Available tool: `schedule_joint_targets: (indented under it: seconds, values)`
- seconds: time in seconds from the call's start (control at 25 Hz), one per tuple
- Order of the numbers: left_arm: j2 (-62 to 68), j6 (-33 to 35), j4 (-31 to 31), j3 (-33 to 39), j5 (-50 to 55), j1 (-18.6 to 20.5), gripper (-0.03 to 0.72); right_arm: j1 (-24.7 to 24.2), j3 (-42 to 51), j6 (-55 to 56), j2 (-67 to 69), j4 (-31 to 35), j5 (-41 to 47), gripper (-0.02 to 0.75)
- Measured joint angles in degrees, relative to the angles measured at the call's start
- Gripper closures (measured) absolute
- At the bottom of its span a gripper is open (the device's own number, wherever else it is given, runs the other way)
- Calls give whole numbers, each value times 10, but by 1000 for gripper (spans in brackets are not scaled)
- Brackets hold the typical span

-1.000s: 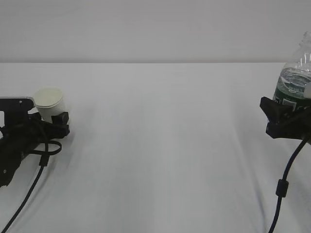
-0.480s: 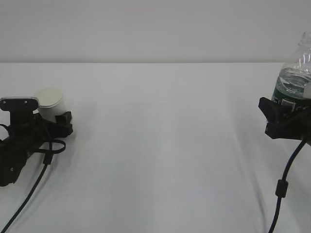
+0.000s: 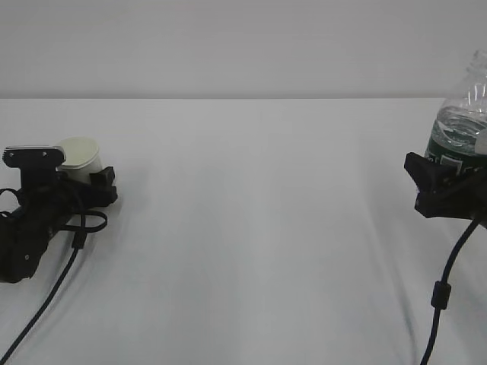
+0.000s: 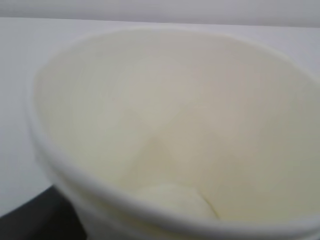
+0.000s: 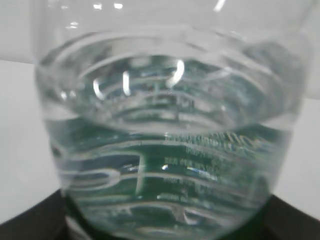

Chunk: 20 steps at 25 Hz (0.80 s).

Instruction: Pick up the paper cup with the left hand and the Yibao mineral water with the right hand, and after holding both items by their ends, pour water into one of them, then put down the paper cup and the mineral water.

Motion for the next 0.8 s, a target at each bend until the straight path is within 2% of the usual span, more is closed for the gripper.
schedule_joint_targets:
  seconds: [0.8]
  values:
    - [10, 0, -1, -4, 0, 11, 139, 0, 0, 0, 0, -8, 5, 276]
